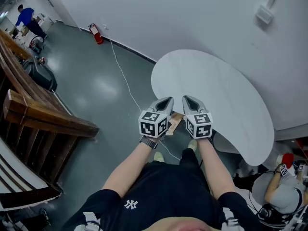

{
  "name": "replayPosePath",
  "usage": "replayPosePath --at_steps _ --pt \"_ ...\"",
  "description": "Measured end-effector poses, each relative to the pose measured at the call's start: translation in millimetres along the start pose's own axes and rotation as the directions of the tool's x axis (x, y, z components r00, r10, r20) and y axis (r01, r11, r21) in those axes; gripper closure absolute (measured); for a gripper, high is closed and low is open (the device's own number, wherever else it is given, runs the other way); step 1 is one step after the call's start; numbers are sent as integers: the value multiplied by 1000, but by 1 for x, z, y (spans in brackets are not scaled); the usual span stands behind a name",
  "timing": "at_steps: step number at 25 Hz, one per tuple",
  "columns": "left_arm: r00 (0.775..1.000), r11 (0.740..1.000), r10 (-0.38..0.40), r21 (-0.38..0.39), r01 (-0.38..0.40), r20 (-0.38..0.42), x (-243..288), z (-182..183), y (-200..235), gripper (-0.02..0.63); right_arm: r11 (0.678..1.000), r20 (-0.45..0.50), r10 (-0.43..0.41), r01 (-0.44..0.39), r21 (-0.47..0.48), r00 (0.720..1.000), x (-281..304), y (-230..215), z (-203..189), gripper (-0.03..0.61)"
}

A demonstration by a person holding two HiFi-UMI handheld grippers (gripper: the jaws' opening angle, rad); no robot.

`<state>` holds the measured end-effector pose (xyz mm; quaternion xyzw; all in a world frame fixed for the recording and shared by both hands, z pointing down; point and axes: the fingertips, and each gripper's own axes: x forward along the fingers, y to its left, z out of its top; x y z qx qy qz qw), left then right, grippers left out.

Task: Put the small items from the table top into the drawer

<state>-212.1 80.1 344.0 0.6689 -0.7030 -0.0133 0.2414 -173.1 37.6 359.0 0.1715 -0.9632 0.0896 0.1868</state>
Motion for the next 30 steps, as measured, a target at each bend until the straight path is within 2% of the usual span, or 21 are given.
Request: replayPosePath --at_steps 5,11,25,30 --pt "998 1000 -20 23 19 51 -3 37 -17 614 1000 58 -9 9 5 998 -17 -11 37 554" --pt "993 997 -55 65 49 102 -13 72 -29 614 1000 100 -15 16 -10 995 -24 -5 62 554" --pt "988 995 -70 74 60 137 -24 84 -32 614 998 122 -34 39 -40 992 -31 1 72 554" --pt "986 992 -80 107 64 149 -24 94 -30 614 997 147 -48 55 -44 988 -28 0 81 554"
